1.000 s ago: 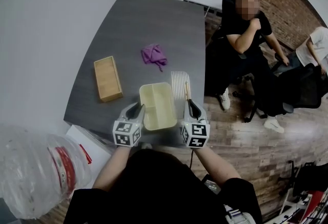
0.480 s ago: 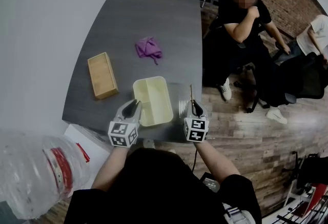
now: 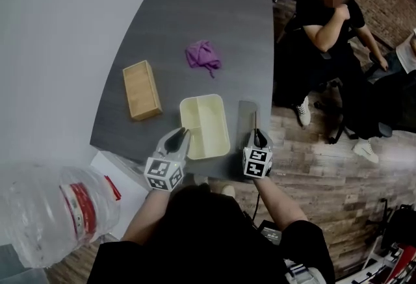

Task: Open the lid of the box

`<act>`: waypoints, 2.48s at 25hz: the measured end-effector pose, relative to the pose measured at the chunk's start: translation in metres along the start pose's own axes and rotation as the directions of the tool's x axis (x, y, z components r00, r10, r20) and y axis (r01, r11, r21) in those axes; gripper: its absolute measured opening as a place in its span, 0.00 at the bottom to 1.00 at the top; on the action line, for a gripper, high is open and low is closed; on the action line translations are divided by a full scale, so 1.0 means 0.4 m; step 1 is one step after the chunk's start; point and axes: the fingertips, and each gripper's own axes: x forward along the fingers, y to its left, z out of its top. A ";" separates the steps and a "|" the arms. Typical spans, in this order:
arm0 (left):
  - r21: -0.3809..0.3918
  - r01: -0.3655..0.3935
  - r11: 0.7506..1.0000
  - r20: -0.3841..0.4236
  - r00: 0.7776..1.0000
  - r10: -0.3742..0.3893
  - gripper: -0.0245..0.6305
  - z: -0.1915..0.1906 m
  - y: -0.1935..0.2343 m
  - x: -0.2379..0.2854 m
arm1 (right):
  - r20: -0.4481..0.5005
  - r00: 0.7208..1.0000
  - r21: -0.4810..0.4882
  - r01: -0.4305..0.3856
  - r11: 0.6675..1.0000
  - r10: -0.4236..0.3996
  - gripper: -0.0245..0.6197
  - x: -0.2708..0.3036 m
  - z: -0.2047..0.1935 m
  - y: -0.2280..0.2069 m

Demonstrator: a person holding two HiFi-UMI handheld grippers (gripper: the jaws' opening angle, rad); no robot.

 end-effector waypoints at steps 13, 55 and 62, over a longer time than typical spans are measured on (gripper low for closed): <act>-0.005 -0.031 0.999 -0.009 0.999 0.031 0.10 -0.027 -0.023 -0.065 | -0.053 0.999 0.010 -0.014 1.000 0.014 0.06 0.009 -0.056 0.020; 0.082 0.156 0.984 0.295 0.940 -0.173 0.04 0.042 -0.259 -0.472 | 0.472 0.795 -0.112 -0.376 0.920 0.382 0.04 -0.763 0.131 0.256; 0.090 0.201 0.975 0.298 0.929 -0.219 0.04 0.029 -0.295 -0.510 | 0.479 0.793 -0.088 -0.384 0.919 0.377 0.04 -0.815 0.113 0.256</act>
